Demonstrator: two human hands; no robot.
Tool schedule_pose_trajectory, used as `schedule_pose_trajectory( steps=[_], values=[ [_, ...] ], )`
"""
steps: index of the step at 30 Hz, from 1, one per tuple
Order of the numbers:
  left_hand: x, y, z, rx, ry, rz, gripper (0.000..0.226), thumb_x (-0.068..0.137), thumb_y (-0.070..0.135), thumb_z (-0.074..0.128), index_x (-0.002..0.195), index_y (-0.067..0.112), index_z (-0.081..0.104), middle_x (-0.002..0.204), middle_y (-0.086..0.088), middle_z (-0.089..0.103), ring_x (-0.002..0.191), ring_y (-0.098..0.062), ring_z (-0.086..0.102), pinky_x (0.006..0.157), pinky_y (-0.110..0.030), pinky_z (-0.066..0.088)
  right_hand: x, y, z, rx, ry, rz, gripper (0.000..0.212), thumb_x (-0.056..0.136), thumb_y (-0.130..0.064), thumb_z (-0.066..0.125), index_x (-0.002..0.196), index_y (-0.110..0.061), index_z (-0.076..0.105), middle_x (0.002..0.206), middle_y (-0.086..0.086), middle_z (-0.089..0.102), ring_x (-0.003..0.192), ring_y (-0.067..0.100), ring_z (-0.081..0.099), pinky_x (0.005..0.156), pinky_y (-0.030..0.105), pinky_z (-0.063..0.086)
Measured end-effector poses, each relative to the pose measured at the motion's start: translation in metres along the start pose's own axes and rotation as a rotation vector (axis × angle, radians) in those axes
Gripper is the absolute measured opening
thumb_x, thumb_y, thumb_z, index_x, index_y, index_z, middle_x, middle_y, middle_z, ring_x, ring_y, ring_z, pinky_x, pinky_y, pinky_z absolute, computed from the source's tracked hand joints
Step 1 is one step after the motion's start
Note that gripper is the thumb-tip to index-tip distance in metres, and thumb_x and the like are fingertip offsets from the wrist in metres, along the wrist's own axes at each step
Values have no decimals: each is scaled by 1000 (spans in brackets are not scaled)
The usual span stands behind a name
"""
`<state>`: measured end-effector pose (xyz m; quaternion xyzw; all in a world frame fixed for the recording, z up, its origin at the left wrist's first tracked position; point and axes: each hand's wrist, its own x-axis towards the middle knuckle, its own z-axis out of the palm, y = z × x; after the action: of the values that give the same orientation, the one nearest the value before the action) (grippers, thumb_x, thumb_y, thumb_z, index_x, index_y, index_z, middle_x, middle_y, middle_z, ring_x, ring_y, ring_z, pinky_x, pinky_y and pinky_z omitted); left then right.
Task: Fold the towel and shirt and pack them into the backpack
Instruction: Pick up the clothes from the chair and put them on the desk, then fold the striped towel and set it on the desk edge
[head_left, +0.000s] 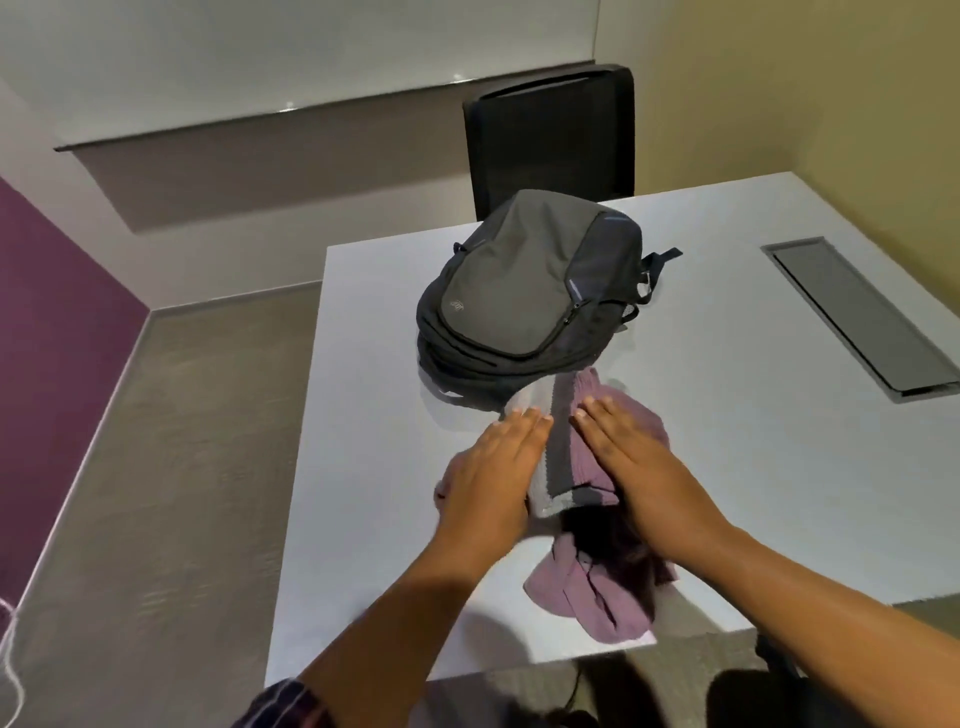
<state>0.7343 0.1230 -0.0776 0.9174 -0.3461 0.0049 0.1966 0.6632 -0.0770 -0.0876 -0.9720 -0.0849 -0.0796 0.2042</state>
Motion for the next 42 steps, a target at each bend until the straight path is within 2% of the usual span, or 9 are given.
schedule_pose_trajectory(
  steps=[2,5,8,20,25,31,35,39,42],
  values=[
    [-1,-7,31,59,-124,-58,76,91,29,65,153,20,22,160,0,22,147,-20,24,115,-29,6,-9,23,34,-46,-169,43,86,92,-13,58,154,-29,1,163,-6,-4,152,13,-2,124,33,9],
    [-16,-17,70,45,-218,-90,76,78,45,73,141,11,48,145,-9,49,128,-26,53,107,-36,40,-24,47,67,-77,-381,59,87,92,-42,57,154,-27,-2,163,0,1,152,21,3,123,43,15],
    [-28,-19,94,-11,-297,-217,81,83,51,68,148,21,32,152,-1,41,133,-20,47,106,-32,42,-31,52,81,-76,-399,50,79,95,-58,40,155,-29,-2,163,-4,-1,151,18,-3,124,41,6],
    [-44,-14,117,-410,-55,-504,89,95,41,55,152,37,-13,161,15,-8,134,-2,27,99,-26,43,-39,41,106,-155,-391,91,70,100,-56,32,158,-24,8,164,-2,6,152,21,5,119,42,7],
    [-30,0,127,-743,37,-936,44,93,27,62,134,16,50,125,-3,62,116,-23,58,96,-33,48,-38,36,100,-119,-403,118,70,100,-57,29,158,-24,7,164,-3,2,152,19,-1,121,42,5],
    [0,6,121,-1253,-75,-1248,17,90,21,66,106,16,65,99,-7,72,85,-22,69,75,-33,57,-27,25,83,-47,-332,118,66,100,-55,30,157,-27,14,163,-4,5,152,19,2,122,43,7],
    [12,8,109,-1432,-232,-1180,21,95,27,61,111,15,66,91,-11,70,59,-14,56,54,-24,51,-17,26,76,-32,-270,118,57,101,-40,41,154,-38,20,163,-1,16,150,27,13,117,45,20],
    [18,7,94,-1354,-201,-949,17,95,23,61,108,18,70,100,-9,74,81,-24,69,68,-30,57,-1,37,61,-11,-218,144,57,94,-26,60,144,-45,39,156,1,38,139,31,40,109,45,40],
    [22,9,71,-1309,-117,-823,13,93,14,63,103,17,71,88,6,76,79,-3,71,63,-12,51,10,48,49,100,-230,152,54,92,-18,61,141,-35,49,134,3,55,120,26,55,98,35,47]
  ],
)
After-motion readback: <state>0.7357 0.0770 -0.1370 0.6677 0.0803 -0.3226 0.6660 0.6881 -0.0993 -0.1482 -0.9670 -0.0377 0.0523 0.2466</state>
